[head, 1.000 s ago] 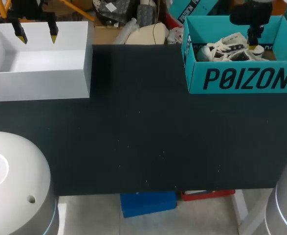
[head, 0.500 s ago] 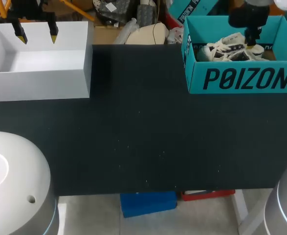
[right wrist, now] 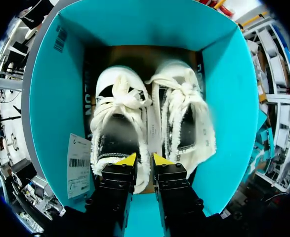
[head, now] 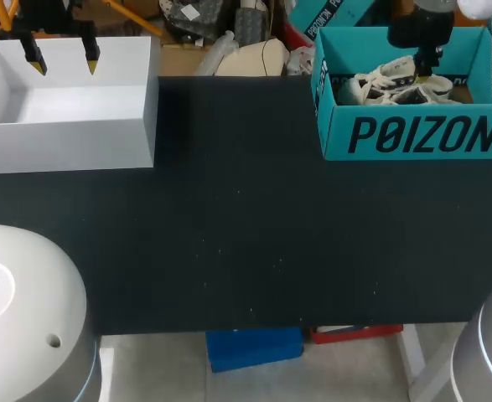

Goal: Take the shoe out of the shoebox, open the shoe tongue, remove and reinsert the insole, then place the shoe into the shoebox

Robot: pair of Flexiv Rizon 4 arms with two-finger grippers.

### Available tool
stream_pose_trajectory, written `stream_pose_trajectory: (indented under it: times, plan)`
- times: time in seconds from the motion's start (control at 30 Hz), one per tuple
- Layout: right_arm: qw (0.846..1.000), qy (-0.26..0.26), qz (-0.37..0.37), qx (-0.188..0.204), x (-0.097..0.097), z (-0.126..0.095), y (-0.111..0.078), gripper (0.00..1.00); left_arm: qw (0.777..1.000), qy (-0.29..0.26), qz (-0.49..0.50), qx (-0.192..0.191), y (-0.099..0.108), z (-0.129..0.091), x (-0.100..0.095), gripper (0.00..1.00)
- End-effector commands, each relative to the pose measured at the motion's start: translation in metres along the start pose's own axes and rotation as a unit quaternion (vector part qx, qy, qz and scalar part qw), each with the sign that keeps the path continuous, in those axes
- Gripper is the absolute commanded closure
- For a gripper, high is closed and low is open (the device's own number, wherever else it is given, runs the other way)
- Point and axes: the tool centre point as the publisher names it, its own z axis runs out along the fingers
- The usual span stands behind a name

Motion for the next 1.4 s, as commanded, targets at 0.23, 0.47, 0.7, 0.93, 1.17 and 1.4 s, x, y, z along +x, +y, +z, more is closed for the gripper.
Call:
stream_pose_trajectory:
  times: [0.23, 0.47, 0.7, 0.93, 1.17, 1.4]
  plan:
    - [1.000, 0.011, 0.001, -0.004, 0.000, 0.022, 0.000, 0.84, 1.000, -0.001, 0.000, -0.001, 0.000, 0.000, 0.000, 0.00]
    - [1.000, 0.018, -0.005, -0.005, 0.000, 0.034, 0.001, 0.84, 1.000, -0.001, 0.000, -0.001, 0.000, 0.000, 0.000, 0.00]
    - [0.999, 0.028, -0.014, -0.011, 0.001, 0.052, 0.005, 0.84, 1.000, -0.001, 0.000, -0.001, 0.000, 0.000, 0.000, 0.00]
    - [0.999, 0.034, -0.019, -0.015, -0.001, 0.071, 0.006, 0.84, 1.000, -0.001, 0.000, -0.001, 0.000, 0.000, 0.000, 0.00]
    - [0.999, 0.037, -0.021, -0.014, -0.001, 0.081, 0.006, 0.87, 1.000, -0.001, 0.000, -0.001, 0.000, 0.000, 0.000, 0.00]
    - [0.999, 0.032, -0.023, 0.000, 0.005, 0.071, 0.001, 1.00, 1.000, -0.001, 0.000, -0.001, 0.000, 0.000, 0.000, 0.00]
